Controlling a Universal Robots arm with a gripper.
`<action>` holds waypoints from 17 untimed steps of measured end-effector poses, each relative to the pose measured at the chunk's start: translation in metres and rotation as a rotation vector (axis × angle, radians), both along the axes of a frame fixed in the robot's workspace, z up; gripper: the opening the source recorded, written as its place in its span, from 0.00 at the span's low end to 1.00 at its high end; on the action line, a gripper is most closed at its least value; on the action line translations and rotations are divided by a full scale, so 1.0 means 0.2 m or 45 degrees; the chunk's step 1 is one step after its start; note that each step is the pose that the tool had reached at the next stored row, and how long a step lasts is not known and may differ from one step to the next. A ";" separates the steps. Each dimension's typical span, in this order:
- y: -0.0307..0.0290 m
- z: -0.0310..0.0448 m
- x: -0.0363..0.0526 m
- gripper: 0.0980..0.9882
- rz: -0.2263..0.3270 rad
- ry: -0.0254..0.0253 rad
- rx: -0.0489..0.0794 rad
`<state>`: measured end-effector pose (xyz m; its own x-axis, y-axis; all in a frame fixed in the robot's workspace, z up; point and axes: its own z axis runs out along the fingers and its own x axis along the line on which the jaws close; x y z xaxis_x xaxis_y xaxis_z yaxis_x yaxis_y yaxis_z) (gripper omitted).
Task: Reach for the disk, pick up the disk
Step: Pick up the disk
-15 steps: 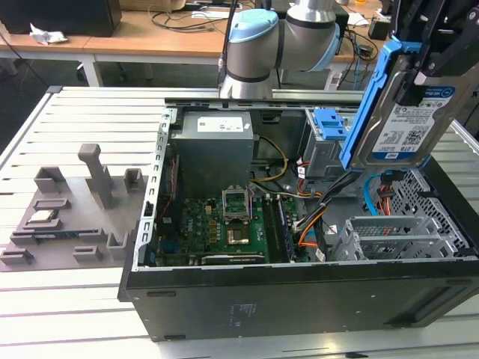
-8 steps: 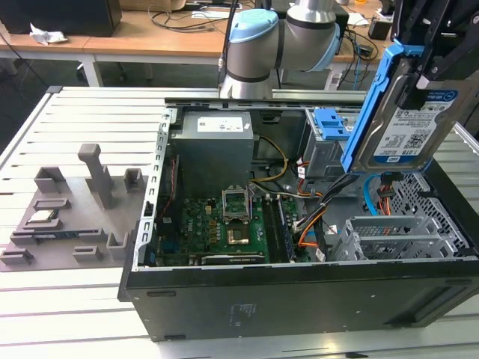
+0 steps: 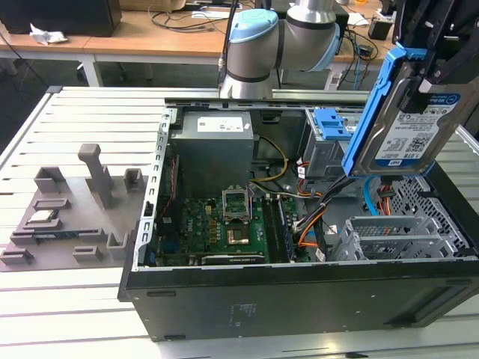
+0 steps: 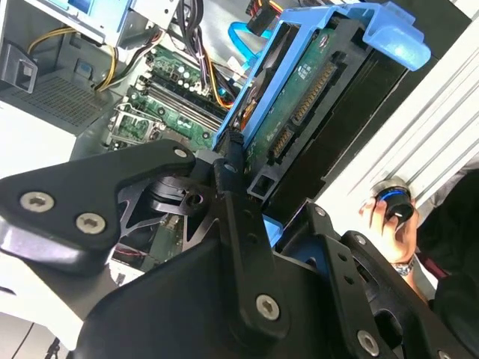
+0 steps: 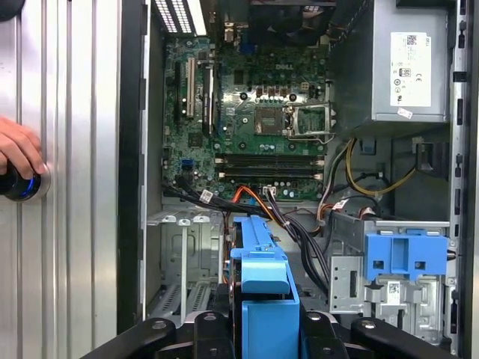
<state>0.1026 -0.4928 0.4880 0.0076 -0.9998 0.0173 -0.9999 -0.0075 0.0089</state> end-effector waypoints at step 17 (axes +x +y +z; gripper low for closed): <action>-0.059 -0.009 0.000 0.30 0.002 -0.0001 -0.006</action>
<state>0.1026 -0.5047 0.4861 0.0094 -0.9997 0.0217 -0.9999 -0.0092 0.0089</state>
